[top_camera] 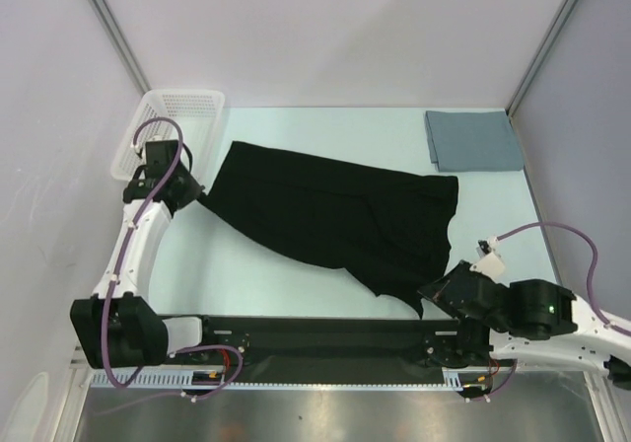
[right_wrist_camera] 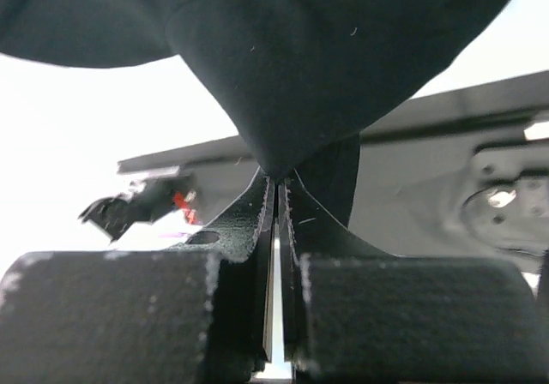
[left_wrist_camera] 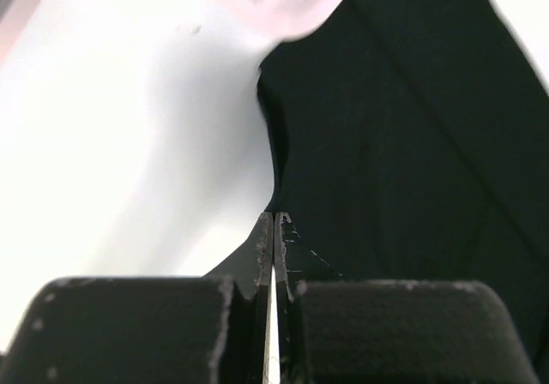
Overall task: Fold and stack the t-shirts
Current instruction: Fold the tshirt
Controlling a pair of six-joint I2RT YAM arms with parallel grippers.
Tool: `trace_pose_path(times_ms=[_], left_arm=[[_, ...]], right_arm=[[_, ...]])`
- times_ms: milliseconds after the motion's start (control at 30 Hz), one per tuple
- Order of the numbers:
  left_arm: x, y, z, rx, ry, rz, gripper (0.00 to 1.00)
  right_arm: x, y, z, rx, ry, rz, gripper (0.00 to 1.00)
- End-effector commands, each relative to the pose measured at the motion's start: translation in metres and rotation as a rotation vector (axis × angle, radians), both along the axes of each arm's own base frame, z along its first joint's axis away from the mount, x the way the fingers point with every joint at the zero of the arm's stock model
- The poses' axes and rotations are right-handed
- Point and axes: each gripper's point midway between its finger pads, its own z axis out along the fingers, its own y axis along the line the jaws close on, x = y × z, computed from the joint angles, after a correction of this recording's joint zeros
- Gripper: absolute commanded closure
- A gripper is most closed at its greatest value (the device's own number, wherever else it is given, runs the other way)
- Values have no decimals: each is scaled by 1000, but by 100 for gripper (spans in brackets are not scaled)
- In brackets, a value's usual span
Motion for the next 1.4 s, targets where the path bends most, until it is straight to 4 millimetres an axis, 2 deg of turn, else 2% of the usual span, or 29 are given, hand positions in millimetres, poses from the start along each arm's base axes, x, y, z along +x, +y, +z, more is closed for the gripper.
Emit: trace_pose_path(times_ms=[0,33,100,133,167,233,300,367,400,467,500,600,633,733,767,800,933,967,1100,1367], left_arm=[[24,9,23,11,-66,28,100],[29,12,21,11,-58,34,100],[31,20,17,39,-47,55,100],[30,22,11,42,-28,64,100],[27,24,7,42,-9,74,100],[27,26,4,42,-5,78,100],[32,27,5,45,-13,76,100],[36,26,6,34,-5,75,100],[39,25,5,28,-8,79,100],[40,25,-1,20,8,84,100],[40,24,-3,16,14,87,99],[43,22,-8,1,4,83,100],[44,20,-11,-7,4,79,100],[51,15,-13,-39,-11,70,99],[53,14,-14,-40,-13,65,100],[56,13,-14,-42,-17,60,99],[67,8,-22,-33,4,33,100],[70,7,-23,-26,1,21,100],[79,1,-29,-12,29,3,100],[96,6,-21,1,-18,55,100]], right_arm=[[9,-6,-4,-149,-38,44,100],[8,6,-4,-187,-53,152,100],[23,13,-15,-285,-11,179,100],[24,31,-17,-250,-2,247,100],[35,26,-25,-289,0,255,100],[49,31,-21,-264,-34,271,100],[70,15,-22,-295,-41,233,100],[77,16,-22,-246,-6,260,100],[92,1,-19,-258,-18,213,100],[100,-5,-14,-236,-13,222,100],[111,-20,-10,-254,-24,198,100],[119,-26,-9,-187,22,238,100],[128,-33,-1,-177,-4,238,100],[145,-44,2,-197,-10,253,100],[152,-45,8,-208,-22,258,100],[158,-46,2,-211,8,267,100],[177,-41,0,-168,-13,292,100],[184,-50,3,-166,-19,261,100],[196,-54,7,-170,-15,261,100],[216,-53,-1,-152,-2,265,100]])
